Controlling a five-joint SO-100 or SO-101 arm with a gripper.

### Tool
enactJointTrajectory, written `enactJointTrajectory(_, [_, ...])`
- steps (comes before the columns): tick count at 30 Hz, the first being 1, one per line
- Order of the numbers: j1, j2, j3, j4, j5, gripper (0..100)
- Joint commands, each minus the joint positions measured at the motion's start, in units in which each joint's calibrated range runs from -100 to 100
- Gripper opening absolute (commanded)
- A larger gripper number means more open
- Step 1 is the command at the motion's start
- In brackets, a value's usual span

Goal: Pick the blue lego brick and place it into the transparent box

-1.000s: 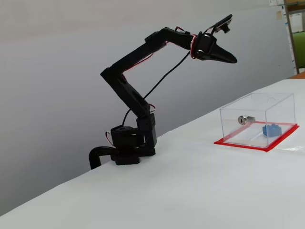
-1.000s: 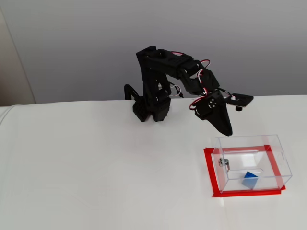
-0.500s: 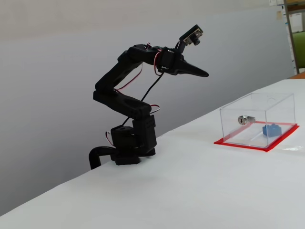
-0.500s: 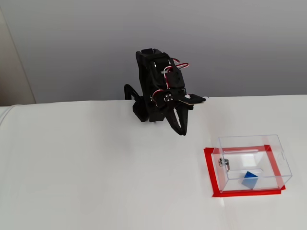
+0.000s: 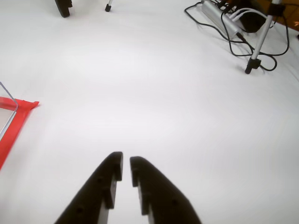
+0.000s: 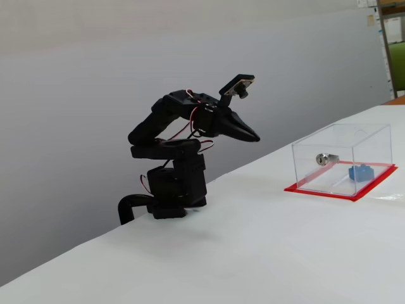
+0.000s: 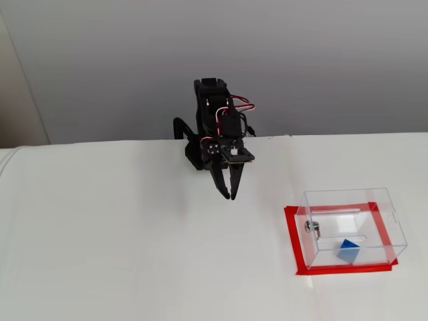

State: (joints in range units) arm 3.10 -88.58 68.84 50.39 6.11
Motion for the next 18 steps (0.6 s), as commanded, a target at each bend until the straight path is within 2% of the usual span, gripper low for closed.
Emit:
enactJointTrajectory(1, [0.7, -5.1, 6.5, -0.8, -1.7, 2])
enactJointTrajectory(6, [0.8, -11.1, 15.4, -0.8, -3.2, 2])
enactJointTrajectory(18, [5.4, -11.2, 27.2, -0.8, -3.9, 2])
